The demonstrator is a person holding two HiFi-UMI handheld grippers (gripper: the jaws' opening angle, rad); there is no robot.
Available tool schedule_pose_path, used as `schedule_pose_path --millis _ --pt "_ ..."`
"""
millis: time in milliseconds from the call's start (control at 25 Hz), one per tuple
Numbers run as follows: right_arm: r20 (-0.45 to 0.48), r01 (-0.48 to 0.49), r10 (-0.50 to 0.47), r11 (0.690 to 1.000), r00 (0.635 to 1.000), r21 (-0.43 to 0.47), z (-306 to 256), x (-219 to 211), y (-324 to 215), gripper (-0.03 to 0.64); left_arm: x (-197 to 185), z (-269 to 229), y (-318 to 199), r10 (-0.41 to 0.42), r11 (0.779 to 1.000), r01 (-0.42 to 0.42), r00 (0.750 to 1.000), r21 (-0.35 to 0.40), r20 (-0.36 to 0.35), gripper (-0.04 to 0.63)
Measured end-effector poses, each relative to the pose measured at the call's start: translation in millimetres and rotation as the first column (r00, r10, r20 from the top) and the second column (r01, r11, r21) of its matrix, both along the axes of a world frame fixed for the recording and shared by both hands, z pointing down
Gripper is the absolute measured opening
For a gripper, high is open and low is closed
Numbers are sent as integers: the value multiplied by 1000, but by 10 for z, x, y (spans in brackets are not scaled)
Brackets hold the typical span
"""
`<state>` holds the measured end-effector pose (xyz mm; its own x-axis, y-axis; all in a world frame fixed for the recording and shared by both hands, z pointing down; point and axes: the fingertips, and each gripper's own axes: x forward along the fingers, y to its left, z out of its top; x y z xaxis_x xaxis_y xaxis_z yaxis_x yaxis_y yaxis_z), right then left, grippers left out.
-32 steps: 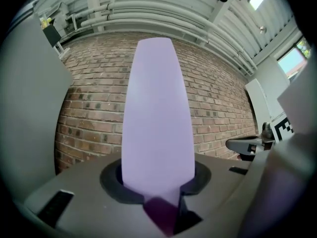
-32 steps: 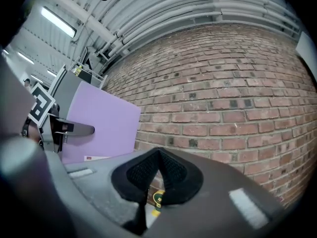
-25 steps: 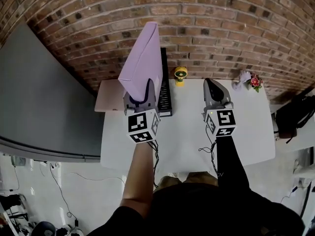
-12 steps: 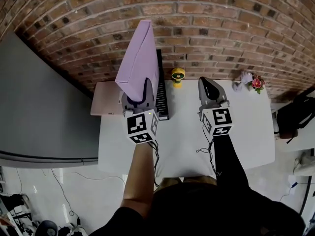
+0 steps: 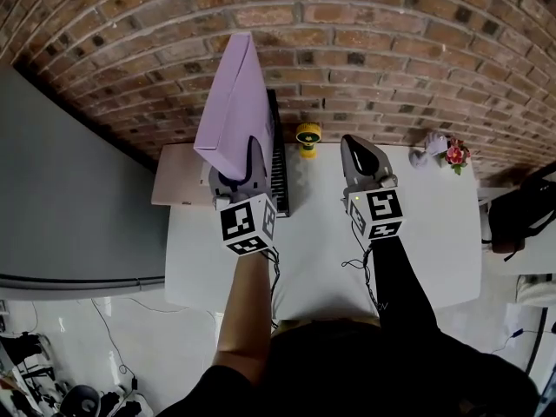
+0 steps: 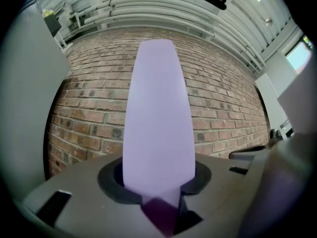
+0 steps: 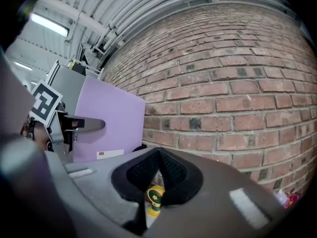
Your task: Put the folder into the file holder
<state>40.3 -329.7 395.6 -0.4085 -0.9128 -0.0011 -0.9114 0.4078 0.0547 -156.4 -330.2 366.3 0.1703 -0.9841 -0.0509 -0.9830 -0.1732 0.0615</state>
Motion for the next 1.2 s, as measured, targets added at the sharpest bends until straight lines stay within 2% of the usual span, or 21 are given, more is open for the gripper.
schedule_pose_path --millis 560,1200 --pt "9 8 -7 1000 1000 -28 167 216 -195 0 144 151 -121 5 1000 -5 1000 9 -8 143" --pt "-2 11 -11 999 1000 -36 226 154 -209 -1 104 332 -113 42 999 -42 999 13 -13 148"
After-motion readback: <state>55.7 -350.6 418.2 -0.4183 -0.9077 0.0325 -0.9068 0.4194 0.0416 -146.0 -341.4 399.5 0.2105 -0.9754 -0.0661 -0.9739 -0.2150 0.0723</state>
